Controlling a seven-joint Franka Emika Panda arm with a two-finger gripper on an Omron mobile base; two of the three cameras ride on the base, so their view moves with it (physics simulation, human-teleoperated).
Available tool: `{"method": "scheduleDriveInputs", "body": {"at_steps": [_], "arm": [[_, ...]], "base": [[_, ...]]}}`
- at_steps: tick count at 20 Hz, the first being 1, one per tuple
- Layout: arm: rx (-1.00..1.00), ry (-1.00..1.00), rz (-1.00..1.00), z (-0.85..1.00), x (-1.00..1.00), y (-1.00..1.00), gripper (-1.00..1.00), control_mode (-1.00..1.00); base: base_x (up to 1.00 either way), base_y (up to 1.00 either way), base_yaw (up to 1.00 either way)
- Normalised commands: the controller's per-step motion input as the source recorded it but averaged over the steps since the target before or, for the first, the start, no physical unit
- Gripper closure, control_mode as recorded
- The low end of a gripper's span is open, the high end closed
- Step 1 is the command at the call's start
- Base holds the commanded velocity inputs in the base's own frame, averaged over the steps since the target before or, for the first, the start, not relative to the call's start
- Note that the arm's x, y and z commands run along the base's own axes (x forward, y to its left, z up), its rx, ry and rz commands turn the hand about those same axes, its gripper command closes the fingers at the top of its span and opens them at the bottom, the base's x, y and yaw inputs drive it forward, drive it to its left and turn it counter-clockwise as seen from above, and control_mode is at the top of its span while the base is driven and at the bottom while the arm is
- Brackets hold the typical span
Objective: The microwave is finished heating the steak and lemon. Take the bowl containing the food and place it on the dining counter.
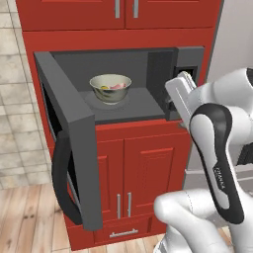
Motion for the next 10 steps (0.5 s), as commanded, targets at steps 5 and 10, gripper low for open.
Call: {"method": "scheduleDriveInputs", "body": {"at_steps": [5,10], "arm": [[0.0,-0.01,0.03,-0.01,0.2,-0.09,-1.0,-1.0],[0.0,0.0,0.08,0.0,0.84,0.0,-1.0,-1.0]], "base": [[0.0,0.0,0.0],[0.0,0.0,0.0]]}}
